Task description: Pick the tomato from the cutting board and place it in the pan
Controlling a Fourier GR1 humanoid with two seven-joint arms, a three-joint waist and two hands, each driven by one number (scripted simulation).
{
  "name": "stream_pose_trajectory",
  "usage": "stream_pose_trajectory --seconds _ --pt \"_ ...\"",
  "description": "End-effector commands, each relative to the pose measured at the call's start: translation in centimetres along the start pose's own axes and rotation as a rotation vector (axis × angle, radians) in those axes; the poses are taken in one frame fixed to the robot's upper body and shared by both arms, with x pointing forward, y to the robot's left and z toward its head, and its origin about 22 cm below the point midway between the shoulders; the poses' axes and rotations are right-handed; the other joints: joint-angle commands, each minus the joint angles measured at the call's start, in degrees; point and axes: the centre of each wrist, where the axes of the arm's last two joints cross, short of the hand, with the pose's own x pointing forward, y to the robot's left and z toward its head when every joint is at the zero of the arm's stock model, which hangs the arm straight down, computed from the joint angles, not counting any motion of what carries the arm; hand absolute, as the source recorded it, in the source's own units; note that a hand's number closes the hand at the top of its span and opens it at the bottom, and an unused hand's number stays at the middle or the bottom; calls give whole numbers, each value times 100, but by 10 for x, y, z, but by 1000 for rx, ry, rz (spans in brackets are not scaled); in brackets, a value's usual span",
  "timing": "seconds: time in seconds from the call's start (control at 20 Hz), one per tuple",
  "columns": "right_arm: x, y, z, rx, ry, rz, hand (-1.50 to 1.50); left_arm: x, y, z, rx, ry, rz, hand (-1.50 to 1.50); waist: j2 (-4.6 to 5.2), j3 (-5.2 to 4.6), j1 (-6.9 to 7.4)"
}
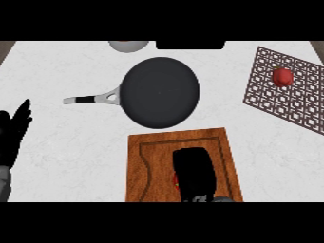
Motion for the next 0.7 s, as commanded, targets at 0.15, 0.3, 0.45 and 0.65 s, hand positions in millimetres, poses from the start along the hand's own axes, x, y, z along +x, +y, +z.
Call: stream_pose_trajectory --seconds 0.15,0.3,0.45,0.65 --pt "4 3 15 -44 282 -148 150 -4 6 -2 14 8 -11 0 -4 -5 -47" --pt "-19 22 22 -54 608 -262 150 -13 9 5 57 42 5 0 -100 -6 -343" --pt "-26 27 34 -106 763 -356 150 -18 13 5 59 60 8 0 -120 -12 -440" --pt "-8 2 57 -394 740 -370 150 -19 5 5 44 64 13 0 -138 -30 -361"
